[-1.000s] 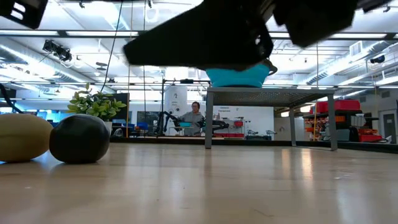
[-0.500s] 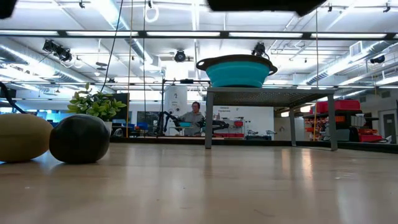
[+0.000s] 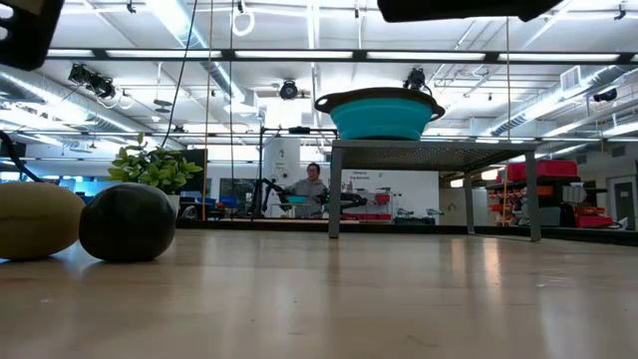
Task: Pick & Place Fruit
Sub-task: Put the brown kiwi into the blue strainer bowl
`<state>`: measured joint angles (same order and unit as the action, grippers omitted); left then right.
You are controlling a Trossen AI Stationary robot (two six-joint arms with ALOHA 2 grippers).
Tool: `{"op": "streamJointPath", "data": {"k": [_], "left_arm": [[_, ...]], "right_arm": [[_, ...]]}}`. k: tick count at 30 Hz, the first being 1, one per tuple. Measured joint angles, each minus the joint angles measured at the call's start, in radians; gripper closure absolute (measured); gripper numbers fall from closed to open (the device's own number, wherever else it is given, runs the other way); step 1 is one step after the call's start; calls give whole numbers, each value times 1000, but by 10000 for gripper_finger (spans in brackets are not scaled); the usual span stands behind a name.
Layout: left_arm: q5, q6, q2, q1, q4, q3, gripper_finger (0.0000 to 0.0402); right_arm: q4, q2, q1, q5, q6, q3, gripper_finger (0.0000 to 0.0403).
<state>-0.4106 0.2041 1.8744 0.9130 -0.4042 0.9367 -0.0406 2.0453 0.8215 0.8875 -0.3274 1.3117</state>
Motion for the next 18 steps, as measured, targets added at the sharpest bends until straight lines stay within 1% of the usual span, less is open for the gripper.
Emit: {"op": "streamJointPath", "data": {"k": [3, 6, 13, 18], "left_arm": [[24, 18, 0, -5, -8, 0, 66], [27, 26, 13, -9, -8, -1, 56], [28, 19, 58, -13, -62, 0, 51], [27, 15, 58, -24, -59, -1, 51]], "right_arm": [[0, 0, 0, 0, -4, 0, 84], [1, 0, 0, 0, -5, 0, 84], [36, 0, 0, 0, -44, 0, 84], [41, 0, 0, -1, -56, 0, 84]]}}
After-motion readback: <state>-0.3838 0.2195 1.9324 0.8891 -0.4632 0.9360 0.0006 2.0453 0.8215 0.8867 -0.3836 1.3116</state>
